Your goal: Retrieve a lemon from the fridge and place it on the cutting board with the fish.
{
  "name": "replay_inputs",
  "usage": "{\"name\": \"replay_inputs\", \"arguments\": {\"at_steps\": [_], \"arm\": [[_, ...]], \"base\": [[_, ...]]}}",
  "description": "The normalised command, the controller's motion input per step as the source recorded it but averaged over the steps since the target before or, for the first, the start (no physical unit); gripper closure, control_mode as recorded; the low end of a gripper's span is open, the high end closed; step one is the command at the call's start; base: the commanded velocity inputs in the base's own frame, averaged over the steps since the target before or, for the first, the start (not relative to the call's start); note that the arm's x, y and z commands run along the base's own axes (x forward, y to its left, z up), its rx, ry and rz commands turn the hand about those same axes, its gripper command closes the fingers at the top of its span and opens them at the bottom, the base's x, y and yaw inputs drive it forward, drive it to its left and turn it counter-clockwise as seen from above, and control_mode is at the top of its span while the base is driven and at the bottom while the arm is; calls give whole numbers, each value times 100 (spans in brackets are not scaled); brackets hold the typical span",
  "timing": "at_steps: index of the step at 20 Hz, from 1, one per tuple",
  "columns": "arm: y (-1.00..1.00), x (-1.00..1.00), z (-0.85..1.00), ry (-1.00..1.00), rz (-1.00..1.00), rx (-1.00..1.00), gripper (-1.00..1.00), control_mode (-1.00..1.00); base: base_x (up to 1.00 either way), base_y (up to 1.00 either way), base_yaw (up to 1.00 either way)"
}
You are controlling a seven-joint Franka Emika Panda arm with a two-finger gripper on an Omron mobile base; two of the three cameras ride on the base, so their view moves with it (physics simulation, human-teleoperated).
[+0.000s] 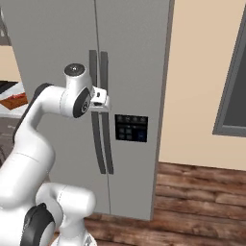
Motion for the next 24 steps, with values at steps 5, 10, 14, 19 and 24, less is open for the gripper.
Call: {"name": "replay_inputs", "arguments": {"at_steps": [5,10,14,19,24], "arm": [[3,55,-3,-6,0,0,-100,-100],[0,58,0,0,0,0,-100,-100],[0,46,0,0,0,0,-100,-100],[0,58,-4,-1,0,0,-100,-100],[0,56,-10,-4,0,0,-100,-100]], "base": [[0,0,0],[0,0,0],[0,0,0],[0,0,0],[0,0,0]]}}
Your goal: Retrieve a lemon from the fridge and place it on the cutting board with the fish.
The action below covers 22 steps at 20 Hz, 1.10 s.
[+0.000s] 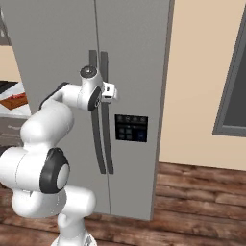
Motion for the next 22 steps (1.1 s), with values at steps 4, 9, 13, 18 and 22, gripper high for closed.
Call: {"name": "replay_inputs", "arguments": {"at_steps": [4,9,13,18,22], "arm": [[0,37,-9,-9,0,0,-100,-100],[0,26,-3,-8,0,0,-100,-100],[0,25,-4,-8,0,0,-100,-100],[0,23,-2,-5,0,0,-100,-100],[0,31,-3,-2,0,0,-100,-100]], "base": [[0,0,0],[0,0,0],[0,0,0],[0,0,0],[0,0,0]]}}
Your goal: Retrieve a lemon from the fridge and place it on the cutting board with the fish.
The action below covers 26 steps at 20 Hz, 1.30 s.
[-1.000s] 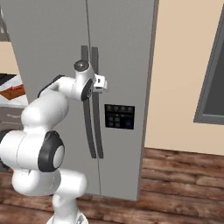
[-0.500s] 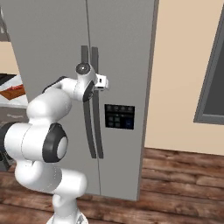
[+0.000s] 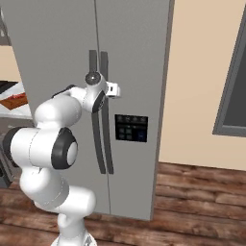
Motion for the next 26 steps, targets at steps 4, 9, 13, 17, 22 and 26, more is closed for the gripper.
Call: {"name": "replay_inputs", "arguments": {"at_steps": [4,9,13,17,22,26], "arm": [[0,36,0,0,0,0,-100,-100],[3,33,-3,-4,0,0,-100,-100],[13,31,-11,-16,0,0,-100,-100],[18,29,-19,-23,0,0,100,-100],[6,28,-13,-19,0,0,100,-100],[0,32,-1,0,0,0,100,-100]], "base": [[0,0,0],[0,0,0],[0,0,0],[0,0,0],[0,0,0],[0,0,0]]}}
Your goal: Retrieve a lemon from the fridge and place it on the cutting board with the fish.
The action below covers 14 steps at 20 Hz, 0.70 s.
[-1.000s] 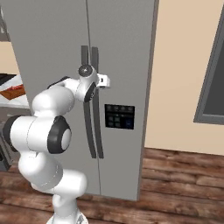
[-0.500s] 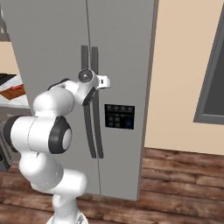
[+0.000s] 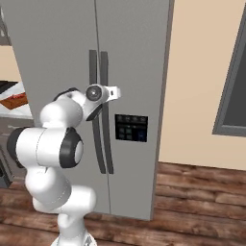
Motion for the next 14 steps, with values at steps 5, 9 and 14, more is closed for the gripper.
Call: {"name": "replay_inputs", "arguments": {"at_steps": [5,9,14], "arm": [[-6,26,1,5,0,0,100,-100],[-12,-27,9,0,0,0,100,-100],[-28,-90,33,0,0,0,100,-100]], "base": [[0,0,0],[0,0,0],[0,0,0]]}}
